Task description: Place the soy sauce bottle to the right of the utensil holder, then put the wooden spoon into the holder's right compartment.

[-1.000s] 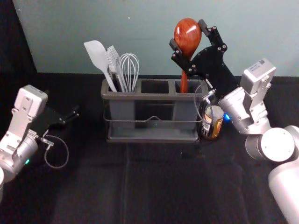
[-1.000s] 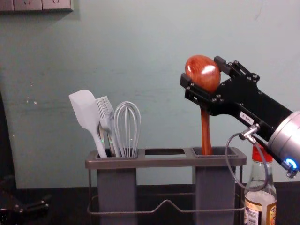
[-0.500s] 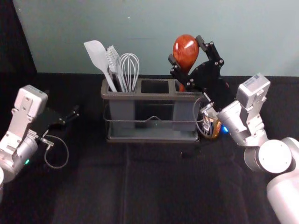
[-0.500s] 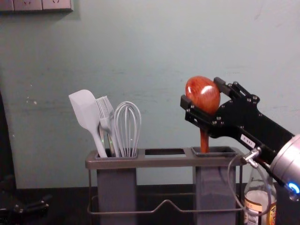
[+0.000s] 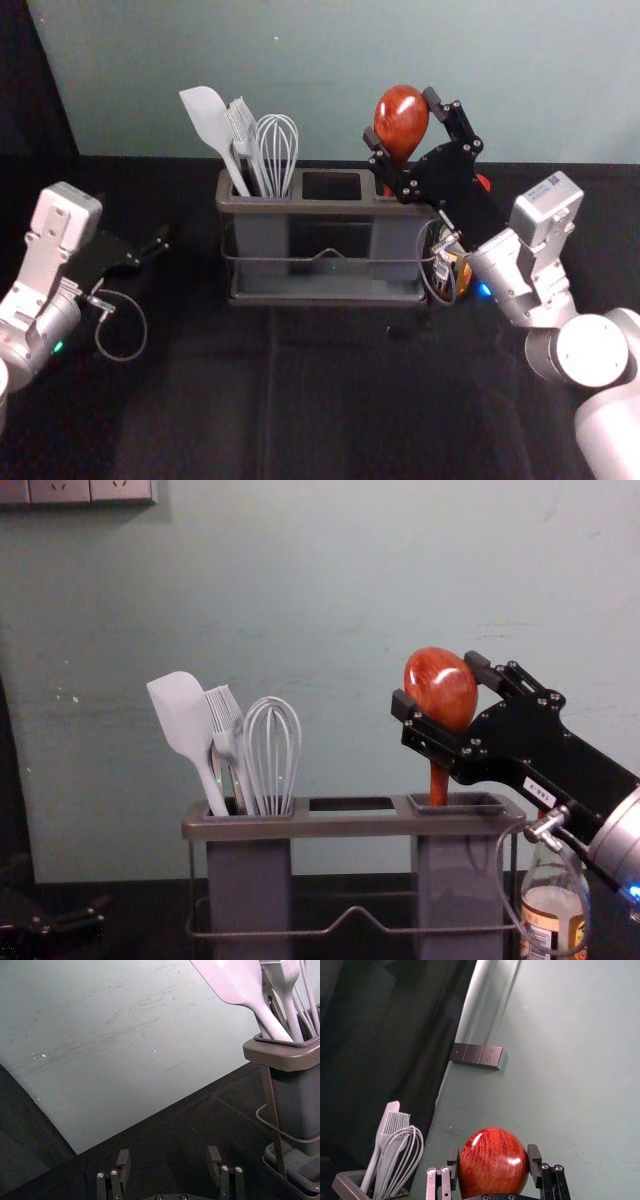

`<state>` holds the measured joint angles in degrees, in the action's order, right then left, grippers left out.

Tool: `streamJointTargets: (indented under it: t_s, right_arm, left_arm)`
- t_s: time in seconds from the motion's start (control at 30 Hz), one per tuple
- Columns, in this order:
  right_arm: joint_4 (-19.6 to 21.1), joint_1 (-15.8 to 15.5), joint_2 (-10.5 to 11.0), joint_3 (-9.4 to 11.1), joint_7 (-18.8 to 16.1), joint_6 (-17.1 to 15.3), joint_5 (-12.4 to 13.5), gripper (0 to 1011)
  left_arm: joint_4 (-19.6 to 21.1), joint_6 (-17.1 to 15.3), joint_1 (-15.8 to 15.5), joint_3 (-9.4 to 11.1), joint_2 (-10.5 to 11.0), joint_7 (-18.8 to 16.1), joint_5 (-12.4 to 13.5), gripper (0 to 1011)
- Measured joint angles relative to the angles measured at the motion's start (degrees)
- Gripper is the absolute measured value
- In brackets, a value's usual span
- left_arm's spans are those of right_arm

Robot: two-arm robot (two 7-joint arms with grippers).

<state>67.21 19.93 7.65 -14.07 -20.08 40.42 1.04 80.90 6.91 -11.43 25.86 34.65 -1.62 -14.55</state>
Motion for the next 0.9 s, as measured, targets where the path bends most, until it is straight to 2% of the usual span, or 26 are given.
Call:
streamJointTargets:
  t_s: [0.57,0.77,0.9]
  right_arm:
    - [1.8,-2.7,0.6,1.2,0.6,0.0,-0.1,844]
    - [2.7,-3.4,0.6,1.5,0.6,0.0,-0.1,977]
    - [3.6,-3.7,0.6,1.7,0.7,0.0,-0.2,1002]
  left_arm:
    - [0.0,0.0,0.0,0.0,0.0,0.0,0.0,1005]
    - [0.0,0.0,0.0,0.0,0.0,0.0,0.0,1005]
    - [0.0,0.0,0.0,0.0,0.0,0.0,0.0,1005]
